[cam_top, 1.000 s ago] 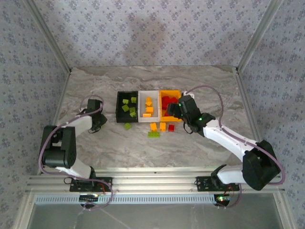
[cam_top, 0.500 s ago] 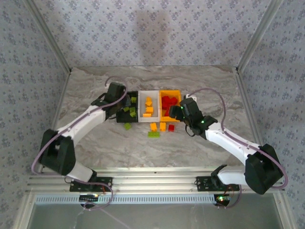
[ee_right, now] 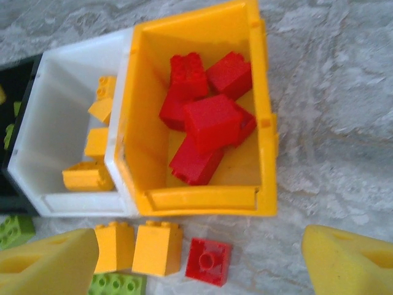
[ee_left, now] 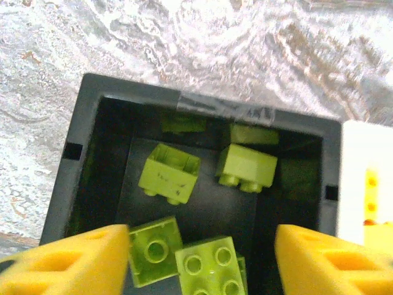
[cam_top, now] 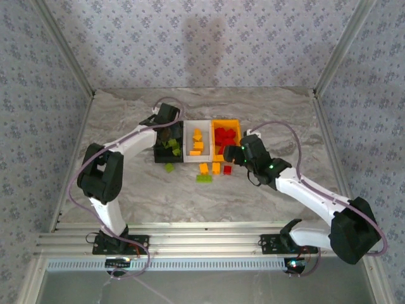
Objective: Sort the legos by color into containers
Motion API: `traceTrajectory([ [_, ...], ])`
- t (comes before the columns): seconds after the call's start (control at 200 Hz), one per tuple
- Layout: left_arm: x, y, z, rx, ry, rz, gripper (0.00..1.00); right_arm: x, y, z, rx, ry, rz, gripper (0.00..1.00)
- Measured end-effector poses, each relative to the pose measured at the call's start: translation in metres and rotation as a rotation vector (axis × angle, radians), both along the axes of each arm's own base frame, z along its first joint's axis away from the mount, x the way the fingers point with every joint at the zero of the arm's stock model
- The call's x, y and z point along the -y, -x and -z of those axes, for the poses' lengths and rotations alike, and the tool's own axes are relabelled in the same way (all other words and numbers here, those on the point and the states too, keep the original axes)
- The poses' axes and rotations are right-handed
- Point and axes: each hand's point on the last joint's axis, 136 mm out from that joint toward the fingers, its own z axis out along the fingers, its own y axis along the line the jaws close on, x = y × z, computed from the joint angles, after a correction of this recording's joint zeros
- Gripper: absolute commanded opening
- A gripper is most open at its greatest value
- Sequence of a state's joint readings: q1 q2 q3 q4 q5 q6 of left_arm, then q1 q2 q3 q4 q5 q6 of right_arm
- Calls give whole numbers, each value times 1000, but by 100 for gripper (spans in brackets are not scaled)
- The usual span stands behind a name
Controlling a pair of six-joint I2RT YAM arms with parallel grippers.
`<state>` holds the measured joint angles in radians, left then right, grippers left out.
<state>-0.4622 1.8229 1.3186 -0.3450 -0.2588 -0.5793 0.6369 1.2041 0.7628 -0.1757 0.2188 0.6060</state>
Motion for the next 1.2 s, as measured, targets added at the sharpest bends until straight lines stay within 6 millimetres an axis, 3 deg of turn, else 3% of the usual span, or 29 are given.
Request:
traceTrajectory([
  [0.145, 3, 3, -16, 30, 43, 7, 77, -22, 15, 3, -9, -1, -79, 92],
  [0.205, 3, 11, -30, 54, 70, 17, 99, -34, 23, 6, -17, 2, -118, 94],
  [0.26, 2, 22, -47, 89, 112, 16, 99, -45, 31, 13, -31, 17, -155, 100],
  [0.365, 4, 49, -82, 170, 179, 50, 99, -67, 46, 35, -82, 51, -202, 100],
  [0.47, 7, 80, -97, 221, 237, 83, 100, -87, 55, 61, -142, 94, -230, 100],
  [0.585, 1, 111, -83, 206, 263, 94, 100, -105, 55, 79, -185, 139, -226, 100],
  [0.725, -20, 140, -54, 155, 249, 51, 100, -122, 52, 88, -205, 179, -198, 100],
  [0.82, -34, 156, -49, 163, 253, 17, 100, -131, 48, 92, -221, 212, -163, 98],
  [1.029, -53, 172, -53, 218, 291, -44, 100, -132, 44, 107, -269, 278, -105, 93],
  [1.199, -57, 176, -44, 200, 292, -70, 100, -126, 46, 126, -321, 323, -79, 88],
])
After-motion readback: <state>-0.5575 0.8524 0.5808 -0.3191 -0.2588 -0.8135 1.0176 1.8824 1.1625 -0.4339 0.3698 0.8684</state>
